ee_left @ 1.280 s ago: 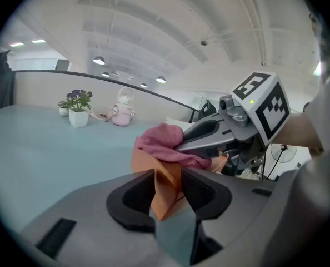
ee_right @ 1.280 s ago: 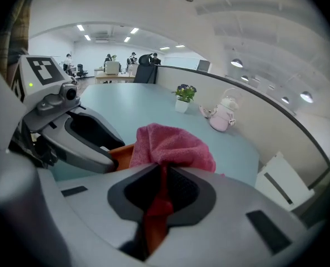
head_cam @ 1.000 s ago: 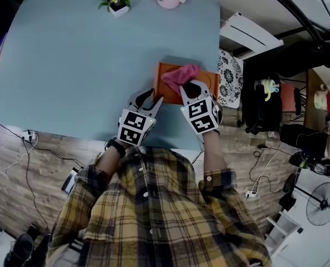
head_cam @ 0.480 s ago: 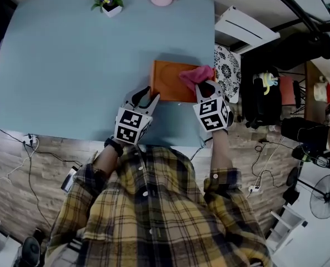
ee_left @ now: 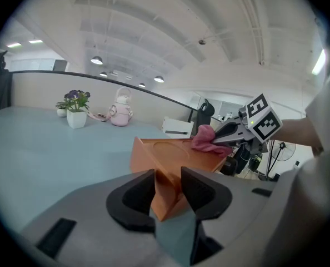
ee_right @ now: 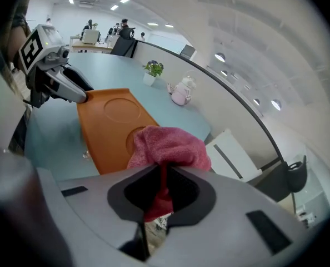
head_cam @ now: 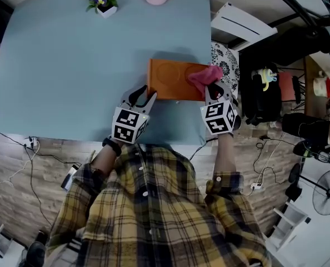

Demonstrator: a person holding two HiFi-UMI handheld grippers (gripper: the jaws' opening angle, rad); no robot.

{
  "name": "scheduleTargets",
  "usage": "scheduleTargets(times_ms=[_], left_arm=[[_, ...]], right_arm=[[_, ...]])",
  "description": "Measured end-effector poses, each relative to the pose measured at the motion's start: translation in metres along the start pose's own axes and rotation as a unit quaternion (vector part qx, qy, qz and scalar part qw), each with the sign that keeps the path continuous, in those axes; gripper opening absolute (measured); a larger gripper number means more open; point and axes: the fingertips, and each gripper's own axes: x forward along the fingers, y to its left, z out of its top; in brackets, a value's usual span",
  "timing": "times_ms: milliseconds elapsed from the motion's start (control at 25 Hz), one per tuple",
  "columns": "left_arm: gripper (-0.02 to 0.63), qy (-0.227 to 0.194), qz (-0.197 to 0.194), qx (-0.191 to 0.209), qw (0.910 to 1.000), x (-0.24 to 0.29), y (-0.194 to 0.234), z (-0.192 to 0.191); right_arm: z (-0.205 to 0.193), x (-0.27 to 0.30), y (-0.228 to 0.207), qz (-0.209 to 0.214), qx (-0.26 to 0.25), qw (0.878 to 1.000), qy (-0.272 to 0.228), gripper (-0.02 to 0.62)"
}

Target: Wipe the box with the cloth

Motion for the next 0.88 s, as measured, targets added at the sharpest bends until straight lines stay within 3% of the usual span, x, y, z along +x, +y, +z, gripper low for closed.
scheduleTargets(times_ms=[240,440,680,880], left_arm=[[0.147,-0.002,0.002,0.001,1.0000,-0.002,0.001,0.000],[0.147,-0.003,0.002,0.000,1.0000,-0.001,0.001,0.000],[0.143,-0.003,0.003,0.000,1.0000,0.000,0.000,-0.001],[0.143,-0.003,0.001,-0.001,1.0000,-0.002,0.000,0.000]], right_arm=[[-0.016,-0.010,-0.013,-0.006,0.072,0.997,-0.009,0.046],[0.000,-0.027,-0.011,0.024,0.149,0.986,-0.077,0.046],[0.045,-0.053,0.013,0.061,0.165,0.974,-0.145,0.046],[0.089,-0.054,0.058,0.122,0.160,0.962,-0.185,0.046]])
